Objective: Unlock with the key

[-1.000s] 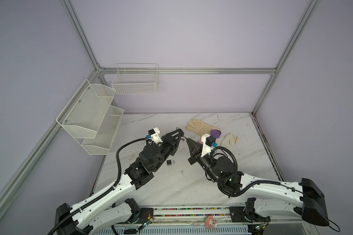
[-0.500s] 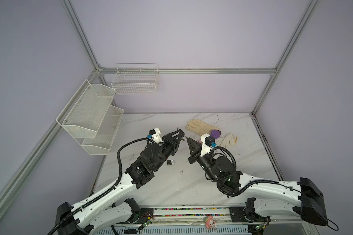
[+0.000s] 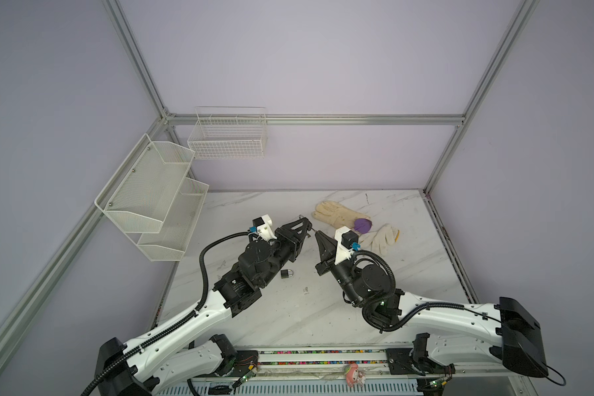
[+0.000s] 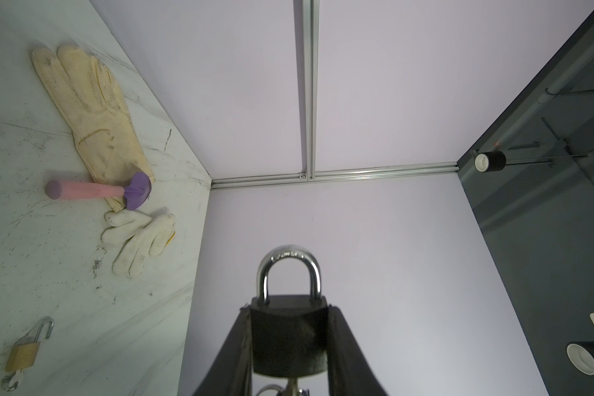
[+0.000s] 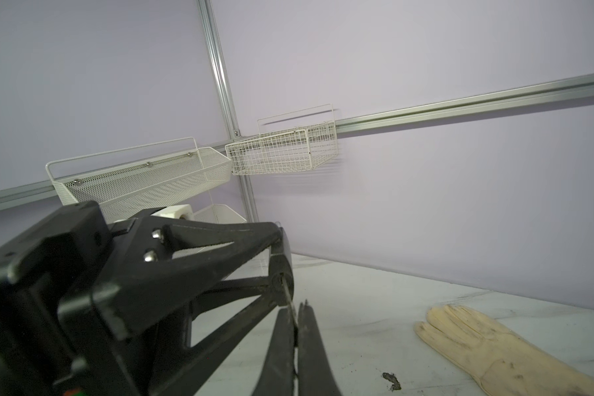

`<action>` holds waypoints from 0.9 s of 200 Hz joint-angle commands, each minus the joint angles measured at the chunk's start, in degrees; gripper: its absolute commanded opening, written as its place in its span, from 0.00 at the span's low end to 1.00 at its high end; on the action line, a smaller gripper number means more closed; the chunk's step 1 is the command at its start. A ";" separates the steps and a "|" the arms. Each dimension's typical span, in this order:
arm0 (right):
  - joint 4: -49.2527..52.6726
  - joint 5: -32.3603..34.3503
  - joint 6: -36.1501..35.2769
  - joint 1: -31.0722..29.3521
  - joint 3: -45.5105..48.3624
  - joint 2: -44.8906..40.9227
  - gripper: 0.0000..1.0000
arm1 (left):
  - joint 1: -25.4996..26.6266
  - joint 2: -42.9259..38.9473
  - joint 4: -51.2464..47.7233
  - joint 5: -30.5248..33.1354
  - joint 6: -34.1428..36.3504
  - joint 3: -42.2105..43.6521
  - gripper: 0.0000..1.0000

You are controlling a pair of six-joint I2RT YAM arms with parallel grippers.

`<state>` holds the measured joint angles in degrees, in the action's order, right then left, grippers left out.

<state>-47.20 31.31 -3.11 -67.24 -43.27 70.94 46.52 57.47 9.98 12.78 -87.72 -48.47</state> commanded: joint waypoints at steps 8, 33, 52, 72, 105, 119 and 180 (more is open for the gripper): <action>-9.62 -1.17 -3.18 -0.08 0.73 -0.67 0.00 | 0.42 0.01 0.59 -2.80 -0.56 -2.18 0.00; -12.12 -2.82 -3.32 -0.08 2.02 -1.41 0.00 | 0.41 0.26 1.34 -2.92 -0.73 -2.24 0.00; -11.31 -1.46 -3.95 -0.08 1.43 -0.47 0.00 | 0.43 0.55 1.64 -3.48 -1.08 -2.53 0.00; -11.42 1.67 -4.48 -0.08 1.00 1.22 0.00 | 0.46 1.06 3.38 -4.94 -1.04 -2.88 0.00; -11.85 5.23 -3.72 -0.08 -0.35 2.74 0.00 | 0.42 1.06 2.13 -5.40 -0.47 -3.65 0.00; -11.79 5.55 -3.89 -0.08 -1.02 3.45 0.00 | 0.49 1.11 1.82 -5.72 -0.16 -3.89 0.00; -7.95 -0.23 -0.13 -0.08 -4.96 7.16 0.00 | 1.50 3.44 2.05 -8.15 1.33 -6.70 0.00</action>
<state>-54.35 34.59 -5.67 -67.16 -44.56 76.84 46.46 60.01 11.42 11.05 -88.25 -48.90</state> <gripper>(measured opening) 0.052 0.289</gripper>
